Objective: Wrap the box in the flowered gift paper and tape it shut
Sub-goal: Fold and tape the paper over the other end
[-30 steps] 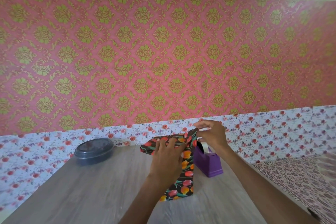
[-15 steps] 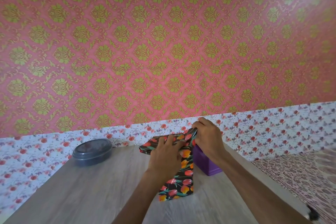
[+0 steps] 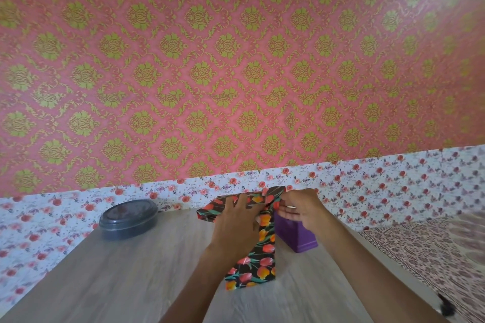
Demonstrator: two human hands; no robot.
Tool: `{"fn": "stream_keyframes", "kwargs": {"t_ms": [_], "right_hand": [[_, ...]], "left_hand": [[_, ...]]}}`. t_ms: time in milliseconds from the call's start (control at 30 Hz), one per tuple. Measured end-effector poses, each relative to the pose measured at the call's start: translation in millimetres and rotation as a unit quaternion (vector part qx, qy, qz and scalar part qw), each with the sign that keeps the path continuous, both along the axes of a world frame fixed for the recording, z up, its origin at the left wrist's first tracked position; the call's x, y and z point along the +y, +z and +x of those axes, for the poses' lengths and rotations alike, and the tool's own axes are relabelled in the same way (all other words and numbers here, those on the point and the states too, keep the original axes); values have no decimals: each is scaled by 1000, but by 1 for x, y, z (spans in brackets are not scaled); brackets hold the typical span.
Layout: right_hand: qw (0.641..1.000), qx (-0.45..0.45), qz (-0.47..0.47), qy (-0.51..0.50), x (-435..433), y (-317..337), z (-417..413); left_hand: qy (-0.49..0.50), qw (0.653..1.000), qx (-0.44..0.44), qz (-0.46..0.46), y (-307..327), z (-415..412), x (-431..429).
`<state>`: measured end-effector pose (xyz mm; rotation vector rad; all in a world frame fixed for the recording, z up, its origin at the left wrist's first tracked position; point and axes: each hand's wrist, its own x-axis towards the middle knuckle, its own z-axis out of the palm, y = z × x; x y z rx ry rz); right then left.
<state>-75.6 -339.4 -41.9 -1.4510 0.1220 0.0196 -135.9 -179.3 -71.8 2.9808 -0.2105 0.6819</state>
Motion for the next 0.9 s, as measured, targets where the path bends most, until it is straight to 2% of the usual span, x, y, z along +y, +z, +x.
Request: {"fn": "stream_keyframes", "kwargs": {"t_ms": [200, 300, 367, 433, 533, 733, 833, 900], "right_hand": [[1000, -19, -1, -4, 4, -2, 2], [996, -47, -57, -44, 5, -3, 4], [970, -124, -184, -99, 4, -9, 7], [920, -207, -311, -117, 4, -18, 9], [879, -257, -385, -114, 5, -30, 10], [874, -269, -376, -152, 5, -42, 4], [867, -306, -346, -185, -2, -36, 1], [877, -290, -347, -161, -5, -31, 2]], "left_hand": [[5, 1000, -2, -1, -1, 2, -1], [7, 1000, 0, -2, -1, 1, -2], [8, 1000, -1, -1, 0, -1, -2], [12, 1000, -4, 0, -1, -3, -3], [15, 1000, -10, 0, -1, -4, -4], [18, 1000, -14, 5, 0, -6, -4], [14, 1000, -12, 8, 0, -4, -4], [12, 1000, -7, 8, 0, -2, -4]]}}
